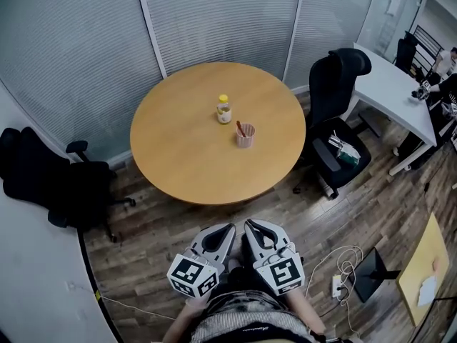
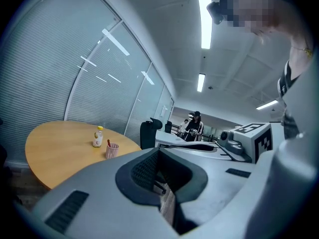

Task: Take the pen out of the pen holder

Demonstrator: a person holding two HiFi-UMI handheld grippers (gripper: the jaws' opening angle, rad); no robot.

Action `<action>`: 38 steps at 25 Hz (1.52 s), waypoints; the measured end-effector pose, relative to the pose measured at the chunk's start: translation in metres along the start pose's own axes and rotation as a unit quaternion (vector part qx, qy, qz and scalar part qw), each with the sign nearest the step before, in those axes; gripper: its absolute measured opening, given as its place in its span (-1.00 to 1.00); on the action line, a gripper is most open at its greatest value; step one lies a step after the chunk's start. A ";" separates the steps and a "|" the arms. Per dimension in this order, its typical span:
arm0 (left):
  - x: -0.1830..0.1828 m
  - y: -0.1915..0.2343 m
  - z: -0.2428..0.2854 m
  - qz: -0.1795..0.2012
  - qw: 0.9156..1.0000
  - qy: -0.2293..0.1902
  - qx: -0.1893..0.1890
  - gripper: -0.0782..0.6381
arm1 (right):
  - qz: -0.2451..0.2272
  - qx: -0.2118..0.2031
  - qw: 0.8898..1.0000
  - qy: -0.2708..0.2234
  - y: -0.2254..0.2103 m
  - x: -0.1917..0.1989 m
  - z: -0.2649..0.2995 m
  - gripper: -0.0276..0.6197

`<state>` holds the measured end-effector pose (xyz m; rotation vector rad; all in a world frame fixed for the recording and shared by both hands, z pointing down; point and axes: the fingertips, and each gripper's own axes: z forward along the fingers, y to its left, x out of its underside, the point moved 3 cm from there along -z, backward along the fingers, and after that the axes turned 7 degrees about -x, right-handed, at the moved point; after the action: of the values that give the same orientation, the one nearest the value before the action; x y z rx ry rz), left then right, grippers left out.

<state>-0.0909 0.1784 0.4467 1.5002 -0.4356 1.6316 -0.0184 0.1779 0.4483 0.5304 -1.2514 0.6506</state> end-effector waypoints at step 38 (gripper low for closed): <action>-0.065 0.082 0.203 -0.026 0.994 -0.010 -0.106 -0.77 | -0.004 -0.093 0.996 -0.005 -0.215 -0.024 0.128 -0.83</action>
<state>-0.0303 -0.0418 0.4539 1.3583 -0.5588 1.4820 0.0407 -0.0660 0.4519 0.3841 -1.3030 0.5202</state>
